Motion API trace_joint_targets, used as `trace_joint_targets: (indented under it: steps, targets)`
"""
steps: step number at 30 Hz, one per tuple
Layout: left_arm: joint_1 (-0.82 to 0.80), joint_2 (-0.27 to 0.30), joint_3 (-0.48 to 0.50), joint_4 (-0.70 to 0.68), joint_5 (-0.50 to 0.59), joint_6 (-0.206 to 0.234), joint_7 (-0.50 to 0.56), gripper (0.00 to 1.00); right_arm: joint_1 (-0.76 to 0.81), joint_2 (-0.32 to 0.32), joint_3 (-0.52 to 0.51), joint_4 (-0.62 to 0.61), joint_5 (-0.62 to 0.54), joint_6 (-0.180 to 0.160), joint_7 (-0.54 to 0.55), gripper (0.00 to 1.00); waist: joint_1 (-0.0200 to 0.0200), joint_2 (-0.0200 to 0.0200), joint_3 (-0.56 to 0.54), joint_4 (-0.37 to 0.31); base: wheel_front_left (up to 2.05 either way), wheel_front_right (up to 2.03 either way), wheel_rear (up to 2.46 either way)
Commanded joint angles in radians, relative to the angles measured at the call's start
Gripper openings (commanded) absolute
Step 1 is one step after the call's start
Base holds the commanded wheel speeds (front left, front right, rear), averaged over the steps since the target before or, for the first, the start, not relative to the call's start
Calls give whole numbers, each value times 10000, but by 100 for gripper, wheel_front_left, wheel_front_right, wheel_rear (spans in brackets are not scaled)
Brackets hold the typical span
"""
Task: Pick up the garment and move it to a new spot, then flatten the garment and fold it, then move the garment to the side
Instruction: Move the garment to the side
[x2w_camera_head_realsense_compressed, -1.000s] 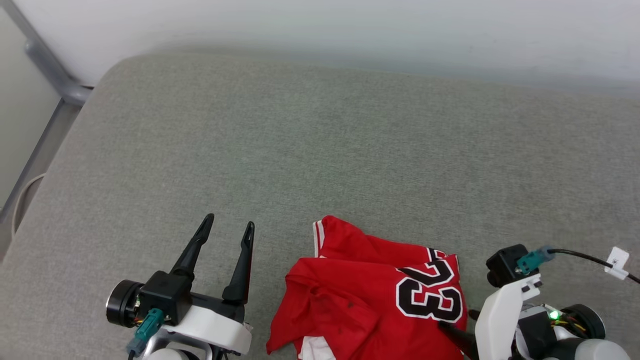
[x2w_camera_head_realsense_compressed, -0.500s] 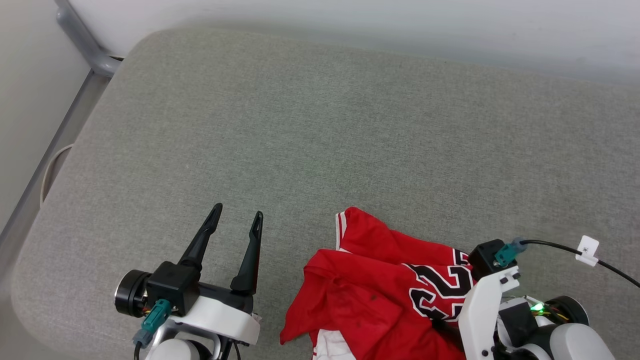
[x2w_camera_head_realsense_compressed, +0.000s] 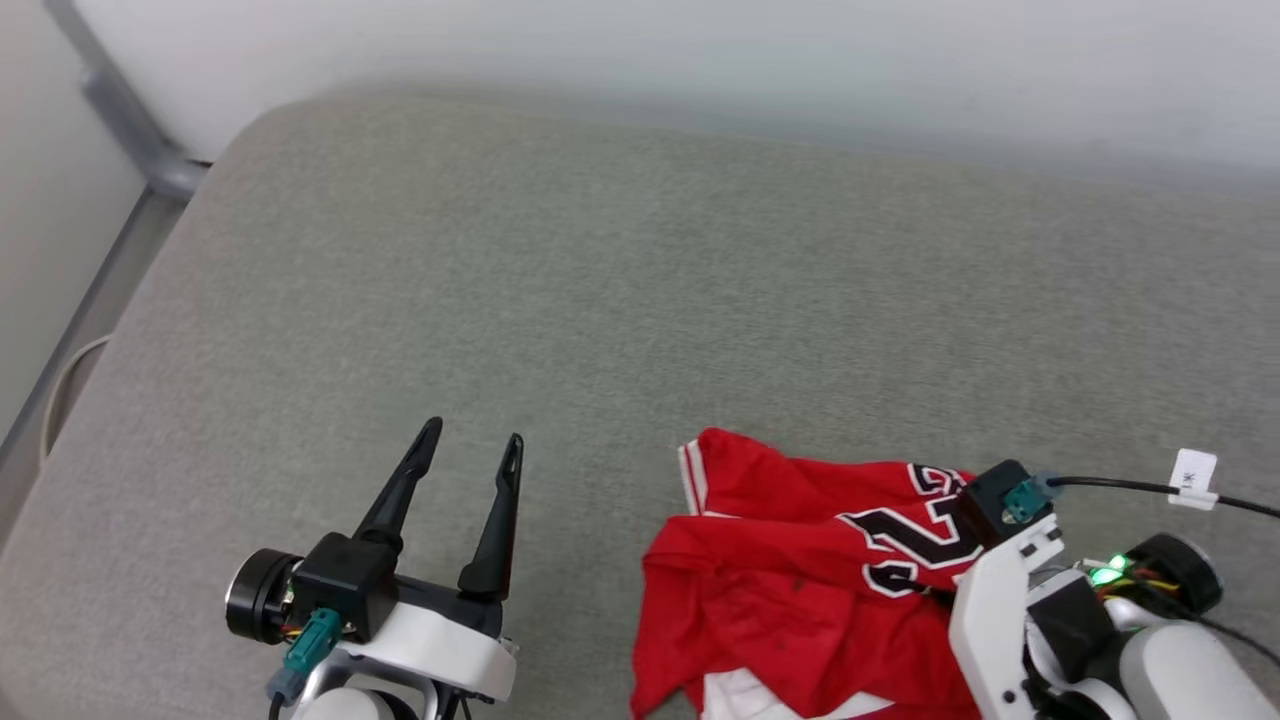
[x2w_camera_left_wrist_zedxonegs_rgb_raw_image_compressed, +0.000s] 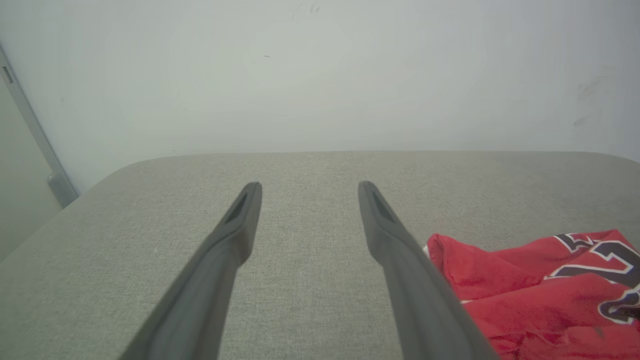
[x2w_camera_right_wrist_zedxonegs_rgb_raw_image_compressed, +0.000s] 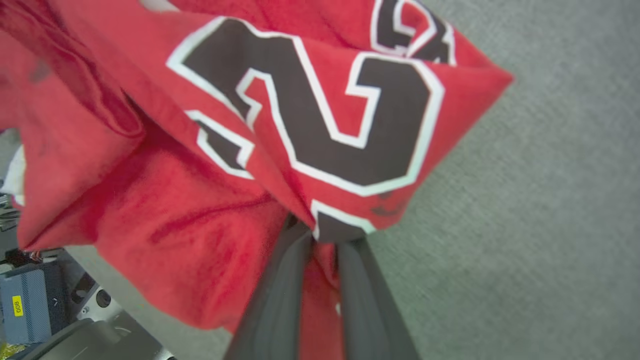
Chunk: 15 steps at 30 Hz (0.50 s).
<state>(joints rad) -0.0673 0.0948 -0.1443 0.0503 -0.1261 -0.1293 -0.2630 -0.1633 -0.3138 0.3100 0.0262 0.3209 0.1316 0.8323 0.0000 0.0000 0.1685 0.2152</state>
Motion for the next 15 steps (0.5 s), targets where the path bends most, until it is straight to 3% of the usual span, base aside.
trace_joint_targets:
  steps: [1, 9, 15]
  targets:
    - [65, 71, -62, -57, 7, -18, -21, 100, -156, -360, 157, -137, -106, -19, -145, 0, 0, 0, -204, -320, 0, 0, 0]
    - [18, 154, -661, -234, -71, -19, -21, 100, -694, -2600, 1164, -502, -97, -18, -627, 0, 0, 0, -266, -1475, 0, 0, 0]
    - [-398, 183, -1417, -317, -281, -20, -21, 100, -1181, -3971, 1210, -160, 482, -19, -1357, 0, 0, 0, 134, -2362, 0, 0, 0]
